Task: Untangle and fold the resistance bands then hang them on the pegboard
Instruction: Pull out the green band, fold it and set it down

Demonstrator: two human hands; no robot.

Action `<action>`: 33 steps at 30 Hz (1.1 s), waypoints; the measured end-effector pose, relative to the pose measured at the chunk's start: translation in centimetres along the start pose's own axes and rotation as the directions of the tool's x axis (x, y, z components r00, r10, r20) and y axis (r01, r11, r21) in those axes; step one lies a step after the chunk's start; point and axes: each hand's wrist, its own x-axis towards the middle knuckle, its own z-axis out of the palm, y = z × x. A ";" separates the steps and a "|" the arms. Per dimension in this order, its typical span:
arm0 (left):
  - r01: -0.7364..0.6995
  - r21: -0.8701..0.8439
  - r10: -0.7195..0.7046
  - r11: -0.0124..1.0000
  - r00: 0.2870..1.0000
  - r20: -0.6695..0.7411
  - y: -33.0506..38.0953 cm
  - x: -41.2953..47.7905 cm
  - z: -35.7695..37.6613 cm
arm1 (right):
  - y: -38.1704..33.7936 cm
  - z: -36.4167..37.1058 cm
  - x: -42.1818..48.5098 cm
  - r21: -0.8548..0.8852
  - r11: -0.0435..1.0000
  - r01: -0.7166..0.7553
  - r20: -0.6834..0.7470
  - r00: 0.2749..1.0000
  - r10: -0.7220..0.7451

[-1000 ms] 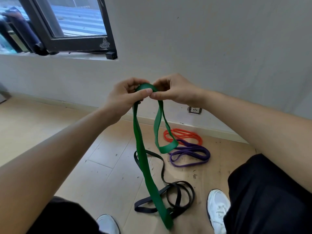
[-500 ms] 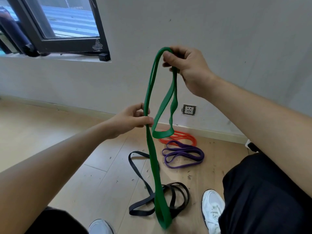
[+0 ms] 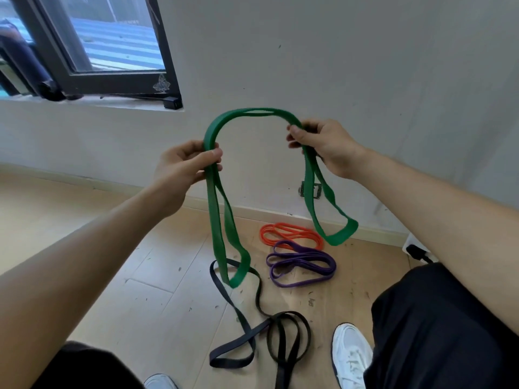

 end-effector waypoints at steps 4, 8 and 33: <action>-0.044 -0.002 0.044 0.999 0.996 -0.080 0.2 0.2 -0.1 | 1.5 0.4 -0.3 -0.210 0.977 -0.044 0.154 0.985 0.077; -0.060 0.035 0.063 0.998 0.994 -0.094 0.5 0.2 0.2 | 2.6 1.5 -0.4 -0.399 0.914 -0.070 0.307 0.929 0.206; -0.044 0.323 -0.038 0.945 0.969 0.243 -0.2 -1.4 0.2 | -2.9 6.9 -1.7 -0.275 0.944 0.183 0.379 0.923 -0.069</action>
